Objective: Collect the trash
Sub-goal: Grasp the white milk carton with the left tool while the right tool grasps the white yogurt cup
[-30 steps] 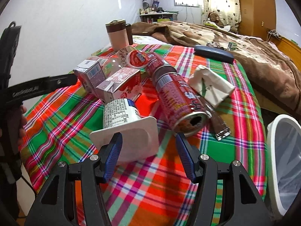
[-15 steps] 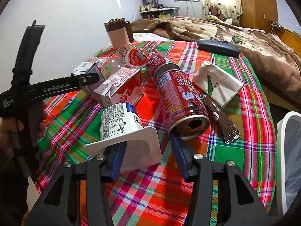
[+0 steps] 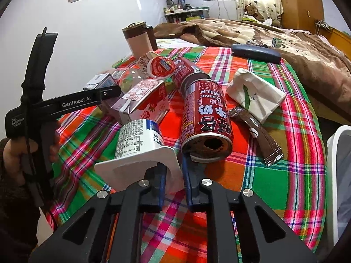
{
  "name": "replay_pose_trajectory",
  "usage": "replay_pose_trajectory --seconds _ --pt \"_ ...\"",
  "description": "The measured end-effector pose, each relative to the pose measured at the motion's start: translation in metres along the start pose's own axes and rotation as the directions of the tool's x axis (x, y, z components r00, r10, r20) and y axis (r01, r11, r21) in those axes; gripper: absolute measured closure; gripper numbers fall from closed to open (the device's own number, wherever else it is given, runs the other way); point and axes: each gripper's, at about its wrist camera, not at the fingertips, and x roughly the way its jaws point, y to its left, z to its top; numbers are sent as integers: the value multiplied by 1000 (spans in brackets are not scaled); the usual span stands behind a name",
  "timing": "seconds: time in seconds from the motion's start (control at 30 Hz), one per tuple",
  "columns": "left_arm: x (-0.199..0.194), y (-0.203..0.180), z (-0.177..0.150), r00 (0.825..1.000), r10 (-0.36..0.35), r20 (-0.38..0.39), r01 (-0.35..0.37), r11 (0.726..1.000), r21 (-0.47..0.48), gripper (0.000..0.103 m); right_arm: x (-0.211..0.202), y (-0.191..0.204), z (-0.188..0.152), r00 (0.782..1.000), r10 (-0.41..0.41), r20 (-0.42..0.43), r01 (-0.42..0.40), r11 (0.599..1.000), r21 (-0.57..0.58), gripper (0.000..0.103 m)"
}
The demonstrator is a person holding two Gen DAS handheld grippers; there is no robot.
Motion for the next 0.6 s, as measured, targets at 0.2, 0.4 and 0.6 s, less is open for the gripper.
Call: replay_pose_trajectory --seconds 0.2,0.4,0.6 --pt "-6 2 -1 1000 -3 11 3 1000 -12 47 -2 -1 -1 1000 -2 11 1 1000 6 92" --pt "-16 1 -4 1000 -2 22 2 1000 -9 47 -8 -1 -3 1000 4 31 -4 1000 10 93" --pt "-28 -4 -7 999 -2 32 2 1000 -4 47 -16 -2 -5 999 9 51 -10 1000 16 94"
